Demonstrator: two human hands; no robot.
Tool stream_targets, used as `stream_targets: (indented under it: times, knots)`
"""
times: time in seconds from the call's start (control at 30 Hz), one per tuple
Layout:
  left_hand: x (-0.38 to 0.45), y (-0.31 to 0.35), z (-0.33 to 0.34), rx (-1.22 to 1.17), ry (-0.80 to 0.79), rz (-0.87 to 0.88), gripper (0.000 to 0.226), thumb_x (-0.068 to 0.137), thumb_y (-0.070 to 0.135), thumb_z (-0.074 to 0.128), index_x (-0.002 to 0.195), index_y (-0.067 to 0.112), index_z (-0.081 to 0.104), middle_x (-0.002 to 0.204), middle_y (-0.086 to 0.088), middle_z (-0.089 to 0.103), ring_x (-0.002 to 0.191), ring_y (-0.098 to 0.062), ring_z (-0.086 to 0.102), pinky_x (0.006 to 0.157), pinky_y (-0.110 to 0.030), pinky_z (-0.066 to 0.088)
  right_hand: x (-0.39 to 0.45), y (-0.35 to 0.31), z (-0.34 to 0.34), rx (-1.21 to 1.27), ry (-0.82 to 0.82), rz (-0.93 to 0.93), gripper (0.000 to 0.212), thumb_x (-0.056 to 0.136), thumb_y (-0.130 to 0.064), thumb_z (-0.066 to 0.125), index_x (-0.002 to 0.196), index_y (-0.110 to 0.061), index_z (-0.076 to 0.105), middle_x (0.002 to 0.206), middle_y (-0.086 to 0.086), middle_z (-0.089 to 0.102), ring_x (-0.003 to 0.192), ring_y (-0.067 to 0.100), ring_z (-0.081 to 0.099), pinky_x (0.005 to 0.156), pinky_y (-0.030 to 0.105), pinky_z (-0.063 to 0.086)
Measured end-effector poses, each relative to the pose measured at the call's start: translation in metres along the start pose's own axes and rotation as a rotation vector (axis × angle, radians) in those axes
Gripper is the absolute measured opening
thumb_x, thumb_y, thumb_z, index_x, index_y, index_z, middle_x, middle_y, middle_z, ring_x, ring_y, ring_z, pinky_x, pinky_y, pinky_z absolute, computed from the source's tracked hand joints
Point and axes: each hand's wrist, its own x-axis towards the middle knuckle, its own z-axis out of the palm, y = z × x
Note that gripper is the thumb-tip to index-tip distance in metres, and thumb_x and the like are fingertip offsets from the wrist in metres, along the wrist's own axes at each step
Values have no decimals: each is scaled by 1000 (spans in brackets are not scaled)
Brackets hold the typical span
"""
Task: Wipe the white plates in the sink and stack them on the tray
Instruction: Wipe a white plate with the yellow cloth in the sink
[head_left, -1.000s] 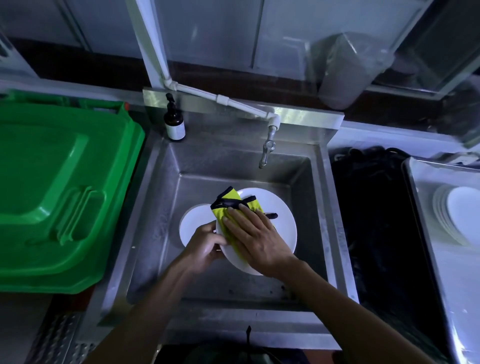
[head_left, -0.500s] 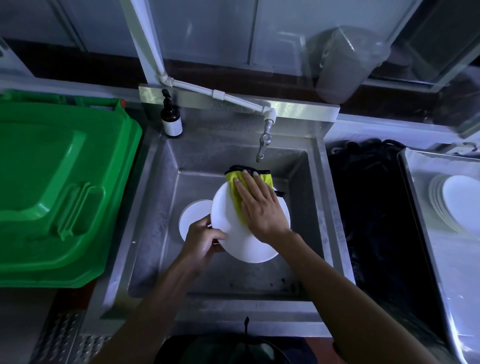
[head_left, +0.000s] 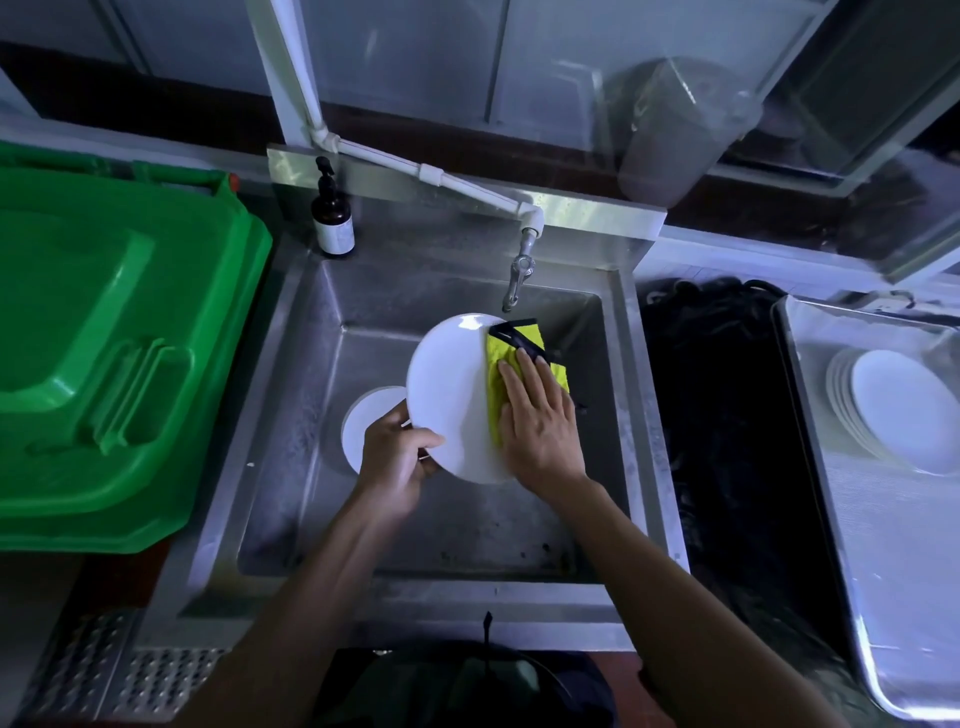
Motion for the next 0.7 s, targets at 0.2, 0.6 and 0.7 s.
stream_targets:
  times: [0.2,0.6,0.7]
  knots:
    - [-1,3,-1,-35,27,16,42,55,-1,60,85,21,79,90,-9,75,76,-28,70,72,-46,57,-27,-21,12,55,-46,35,53,108,-31,26,160,-25,16,169,-1,5,156,22,-1,126,47,9]
    - [-4,7,-15,-34,69,24,38,77,-12,49,99,6,75,74,-13,65,64,-27,54,53,-29,51,-40,-84,22,160,-57,-44,63,101,-41,14,158,-20,28,168,1,13,156,26,6,121,50,22]
    - [-5,13,-20,-56,69,35,41,66,-7,53,96,9,75,83,-16,64,70,-28,55,56,-29,51,-46,-84,20,171,-32,-109,57,103,-38,23,155,-18,35,167,4,20,155,28,12,121,50,24]
